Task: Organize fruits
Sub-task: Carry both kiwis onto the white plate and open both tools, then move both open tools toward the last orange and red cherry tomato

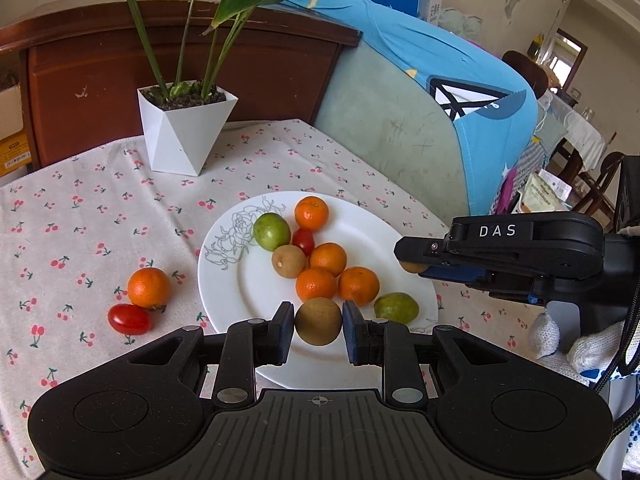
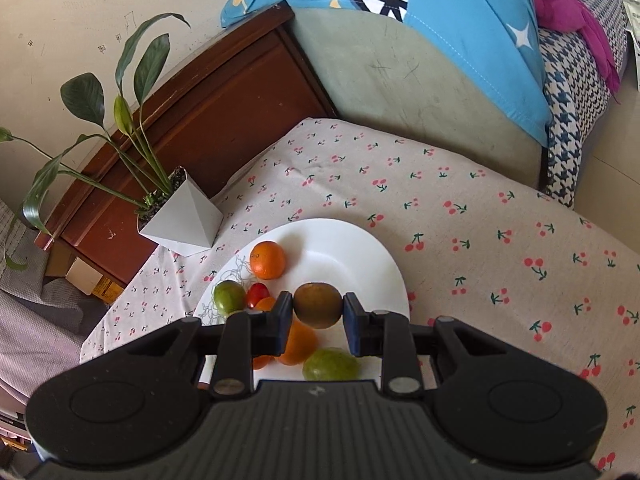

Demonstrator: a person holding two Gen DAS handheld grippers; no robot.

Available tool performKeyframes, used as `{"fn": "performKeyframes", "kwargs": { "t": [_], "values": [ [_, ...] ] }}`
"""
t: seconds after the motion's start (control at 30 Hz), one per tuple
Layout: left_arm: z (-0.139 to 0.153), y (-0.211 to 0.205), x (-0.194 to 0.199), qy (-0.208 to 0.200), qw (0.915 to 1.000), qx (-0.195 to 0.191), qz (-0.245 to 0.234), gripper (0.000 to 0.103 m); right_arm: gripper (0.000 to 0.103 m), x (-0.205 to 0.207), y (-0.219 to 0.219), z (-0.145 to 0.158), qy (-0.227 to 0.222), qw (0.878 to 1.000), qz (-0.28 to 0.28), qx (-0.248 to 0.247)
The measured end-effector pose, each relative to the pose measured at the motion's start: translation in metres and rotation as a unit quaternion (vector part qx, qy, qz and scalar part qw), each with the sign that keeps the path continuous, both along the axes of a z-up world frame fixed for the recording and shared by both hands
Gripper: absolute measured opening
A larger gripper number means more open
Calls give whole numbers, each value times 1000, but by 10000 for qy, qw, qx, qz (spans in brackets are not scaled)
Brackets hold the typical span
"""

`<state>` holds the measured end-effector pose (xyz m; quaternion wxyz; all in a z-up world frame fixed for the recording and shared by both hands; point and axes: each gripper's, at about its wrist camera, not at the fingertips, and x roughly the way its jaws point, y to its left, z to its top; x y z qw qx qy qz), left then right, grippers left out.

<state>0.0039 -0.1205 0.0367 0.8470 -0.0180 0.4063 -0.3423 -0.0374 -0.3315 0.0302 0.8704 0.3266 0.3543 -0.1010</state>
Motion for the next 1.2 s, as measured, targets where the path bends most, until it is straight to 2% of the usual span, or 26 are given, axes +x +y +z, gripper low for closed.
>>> {"fn": "performKeyframes", "kwargs": {
  "t": [0.33,0.4,0.73,1.2],
  "values": [
    [0,-3,-1,20,10000,-61,6,26,31,0,3,1,-44,10000,25,21],
    [4,0,-1,5,9999,-103,56,32,31,0,3,4,-113,9999,34,-10],
    [19,25,12,-127,9984,-75,553,39,31,4,17,11,-327,9987,400,-25],
    [19,75,33,-12,9911,75,1332,39,31,13,57,14,-467,9913,1227,-88]
  ]
}}
